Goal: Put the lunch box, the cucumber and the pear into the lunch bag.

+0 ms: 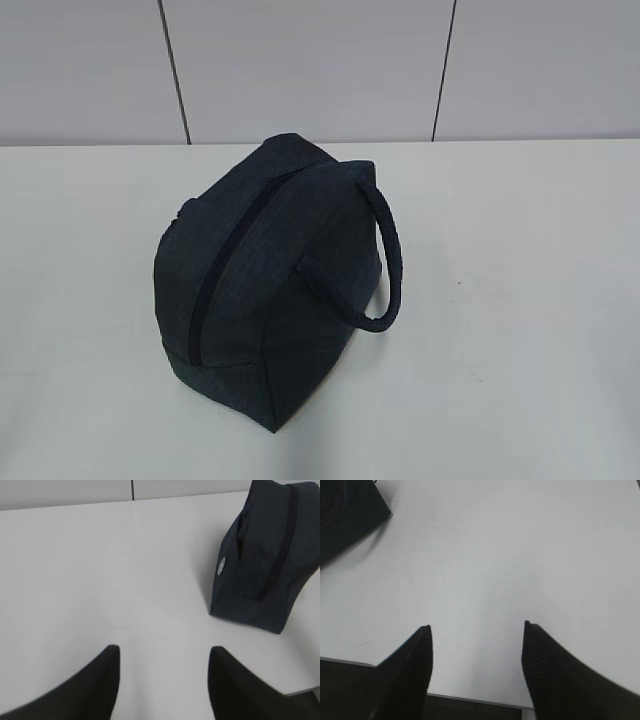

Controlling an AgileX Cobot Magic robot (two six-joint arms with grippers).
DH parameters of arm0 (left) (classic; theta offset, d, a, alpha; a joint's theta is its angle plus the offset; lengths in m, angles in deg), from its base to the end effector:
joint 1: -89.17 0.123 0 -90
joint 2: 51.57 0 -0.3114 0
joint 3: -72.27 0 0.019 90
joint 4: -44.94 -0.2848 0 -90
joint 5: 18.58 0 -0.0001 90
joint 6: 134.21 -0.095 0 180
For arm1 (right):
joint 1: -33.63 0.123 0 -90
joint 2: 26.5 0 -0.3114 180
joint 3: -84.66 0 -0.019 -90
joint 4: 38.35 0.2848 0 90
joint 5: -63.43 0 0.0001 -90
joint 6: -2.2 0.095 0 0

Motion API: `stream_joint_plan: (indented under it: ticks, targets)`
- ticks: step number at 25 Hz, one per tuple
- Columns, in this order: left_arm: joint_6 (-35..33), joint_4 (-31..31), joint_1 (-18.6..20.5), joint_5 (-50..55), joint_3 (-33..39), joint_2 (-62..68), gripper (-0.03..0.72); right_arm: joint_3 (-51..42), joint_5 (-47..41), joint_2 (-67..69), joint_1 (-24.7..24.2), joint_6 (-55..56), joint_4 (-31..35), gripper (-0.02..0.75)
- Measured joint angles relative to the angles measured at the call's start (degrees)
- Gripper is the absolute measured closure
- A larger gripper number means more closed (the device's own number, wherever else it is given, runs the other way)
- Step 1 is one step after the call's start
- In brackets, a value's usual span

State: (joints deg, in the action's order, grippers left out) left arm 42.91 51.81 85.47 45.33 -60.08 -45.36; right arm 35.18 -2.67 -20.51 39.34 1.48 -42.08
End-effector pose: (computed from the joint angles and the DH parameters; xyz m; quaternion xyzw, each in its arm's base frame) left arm -0.0078 -0.0097 0.2961 0.0543 0.8529 -0.0634 0.5154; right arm -0.0045 -0.0061 0.2829 -0.0459 0.8711 -0.0111 0.4888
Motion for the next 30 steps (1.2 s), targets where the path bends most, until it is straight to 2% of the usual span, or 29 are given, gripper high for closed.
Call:
stream_joint_plan:
  ticks: [7, 13, 20, 30]
  targets:
    - [0.0, 0.0, 2.6, 0.0, 0.0, 0.0, 0.357, 0.0, 0.0, 0.0, 0.0, 0.0, 0.0, 0.29]
    - [0.0, 0.0, 2.6, 0.0, 0.0, 0.0, 0.359, 0.0, 0.0, 0.0, -0.1, 0.0, 0.0, 0.292]
    - [0.0, 0.0, 2.6, 0.0, 0.0, 0.0, 0.361, 0.0, 0.0, 0.0, -2.5, 0.0, 0.0, 0.292]
    - [0.0, -1.3, 2.6, 0.0, 0.0, 0.0, 0.377, 0.0, 0.0, 0.0, -2.5, 0.0, 0.0, 0.292]
